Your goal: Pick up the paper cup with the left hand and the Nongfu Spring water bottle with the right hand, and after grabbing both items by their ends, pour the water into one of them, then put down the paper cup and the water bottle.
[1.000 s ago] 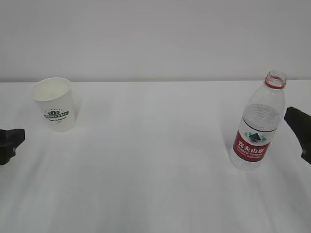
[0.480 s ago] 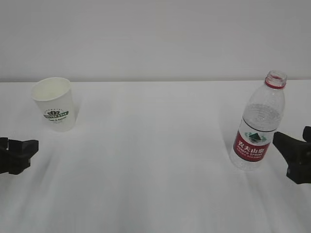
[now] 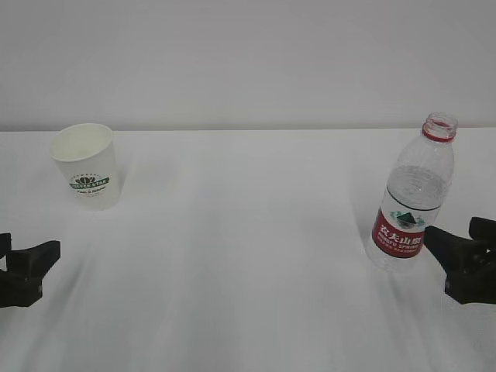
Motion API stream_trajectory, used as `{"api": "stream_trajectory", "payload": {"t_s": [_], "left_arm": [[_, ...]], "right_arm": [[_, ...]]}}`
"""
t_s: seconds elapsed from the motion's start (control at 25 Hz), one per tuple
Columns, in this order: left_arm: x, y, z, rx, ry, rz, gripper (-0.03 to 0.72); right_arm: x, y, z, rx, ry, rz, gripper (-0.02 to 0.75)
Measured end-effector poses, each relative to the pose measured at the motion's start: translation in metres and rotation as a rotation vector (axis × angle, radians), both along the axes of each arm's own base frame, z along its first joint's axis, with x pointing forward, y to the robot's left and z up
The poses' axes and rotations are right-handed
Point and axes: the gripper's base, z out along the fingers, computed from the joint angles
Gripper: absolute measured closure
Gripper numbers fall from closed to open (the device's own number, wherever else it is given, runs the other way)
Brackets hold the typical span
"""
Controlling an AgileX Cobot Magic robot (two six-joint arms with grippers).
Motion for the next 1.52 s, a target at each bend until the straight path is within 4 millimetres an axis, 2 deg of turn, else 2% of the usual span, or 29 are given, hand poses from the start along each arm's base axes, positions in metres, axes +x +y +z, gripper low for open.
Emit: {"api": "stream_trajectory", "payload": {"t_s": [0.16, 0.32, 0.6, 1.12, 1.36, 1.52], "left_arm": [[-0.012, 0.003, -0.002, -0.006, -0.023, -0.002, 0.162], [-0.023, 0.005, -0.001, -0.047, -0.061, 0.001, 0.163], [-0.023, 0.001, 0.003, -0.076, -0.101, -0.044, 0.165], [-0.023, 0.001, 0.004, -0.08, -0.112, -0.046, 0.165], [-0.023, 0.001, 0.004, -0.082, -0.112, -0.046, 0.165], [-0.023, 0.001, 0.004, -0.082, -0.112, -0.046, 0.165]], "right_arm": [[-0.003, 0.001, -0.005, 0.008, 0.002, 0.009, 0.242], [-0.02, 0.0, -0.014, 0.034, -0.008, 0.015, 0.242], [-0.02, 0.002, -0.018, 0.059, -0.035, 0.025, 0.242], [-0.019, -0.001, -0.028, 0.059, 0.016, -0.011, 0.242], [-0.019, -0.001, -0.028, -0.074, -0.021, 0.042, 0.242], [-0.018, -0.001, -0.028, -0.091, -0.028, 0.049, 0.243]]}}
